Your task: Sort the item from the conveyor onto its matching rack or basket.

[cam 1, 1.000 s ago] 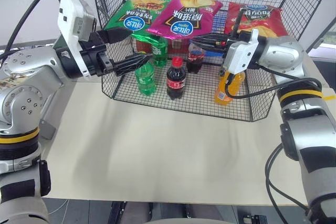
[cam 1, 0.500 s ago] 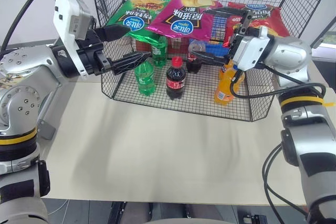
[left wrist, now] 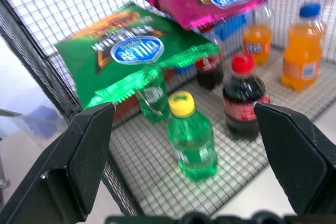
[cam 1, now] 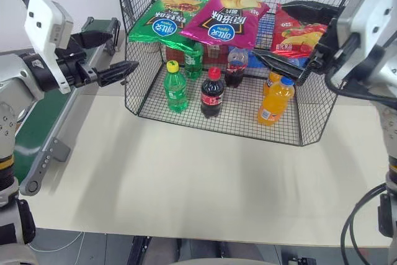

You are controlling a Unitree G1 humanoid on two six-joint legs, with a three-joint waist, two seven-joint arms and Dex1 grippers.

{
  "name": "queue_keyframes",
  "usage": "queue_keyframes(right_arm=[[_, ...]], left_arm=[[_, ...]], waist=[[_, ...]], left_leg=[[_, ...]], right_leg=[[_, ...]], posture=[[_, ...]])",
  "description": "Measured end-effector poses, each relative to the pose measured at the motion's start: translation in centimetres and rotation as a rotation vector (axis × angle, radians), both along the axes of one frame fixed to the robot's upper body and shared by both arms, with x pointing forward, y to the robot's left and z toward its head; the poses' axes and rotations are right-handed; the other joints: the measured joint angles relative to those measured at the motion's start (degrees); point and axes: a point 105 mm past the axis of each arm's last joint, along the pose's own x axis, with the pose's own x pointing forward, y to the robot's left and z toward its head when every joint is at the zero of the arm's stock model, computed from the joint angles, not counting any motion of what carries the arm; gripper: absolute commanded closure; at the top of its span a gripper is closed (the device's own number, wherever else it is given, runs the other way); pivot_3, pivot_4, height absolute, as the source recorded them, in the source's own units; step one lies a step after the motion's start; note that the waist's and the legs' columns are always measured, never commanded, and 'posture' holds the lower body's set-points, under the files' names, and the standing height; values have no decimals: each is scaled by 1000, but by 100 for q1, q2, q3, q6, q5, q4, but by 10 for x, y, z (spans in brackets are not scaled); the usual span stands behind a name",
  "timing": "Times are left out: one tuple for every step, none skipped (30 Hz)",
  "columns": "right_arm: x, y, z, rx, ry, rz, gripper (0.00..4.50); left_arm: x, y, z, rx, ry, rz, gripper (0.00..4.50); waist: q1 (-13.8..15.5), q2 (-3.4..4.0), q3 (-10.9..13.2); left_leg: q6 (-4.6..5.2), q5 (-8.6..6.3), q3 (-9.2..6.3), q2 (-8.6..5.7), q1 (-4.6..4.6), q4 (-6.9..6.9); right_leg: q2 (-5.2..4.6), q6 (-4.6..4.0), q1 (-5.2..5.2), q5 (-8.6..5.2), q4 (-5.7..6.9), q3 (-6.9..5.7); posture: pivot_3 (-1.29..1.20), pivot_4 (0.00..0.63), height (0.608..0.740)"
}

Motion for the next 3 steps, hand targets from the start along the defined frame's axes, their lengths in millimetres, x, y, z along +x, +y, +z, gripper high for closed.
queue_keyframes(right_arm=[[0, -2, -1, 11, 18, -19, 89], [1, -6, -3, 25, 38, -41, 89], [2, -8, -5, 31, 48, -59, 89]], left_arm=[[1, -1, 2, -8, -7, -6, 0], [2, -3, 3, -9, -15, -13, 0], [4, -5, 4, -10, -18, -20, 0]], waist=[[-4, 0, 0], [-7, 0, 0], [-6, 0, 0]], left_leg=[[1, -1, 2, 0, 0, 0], [3, -1, 3, -3, -1, 0], [3, -2, 3, -5, -2, 0]], right_leg=[[0, 0, 0, 0, 1, 2], [0, 0, -1, 0, -1, 4], [-1, 0, -1, 0, -1, 4]], posture=[[0, 150, 740], [0, 150, 740], [0, 150, 740]])
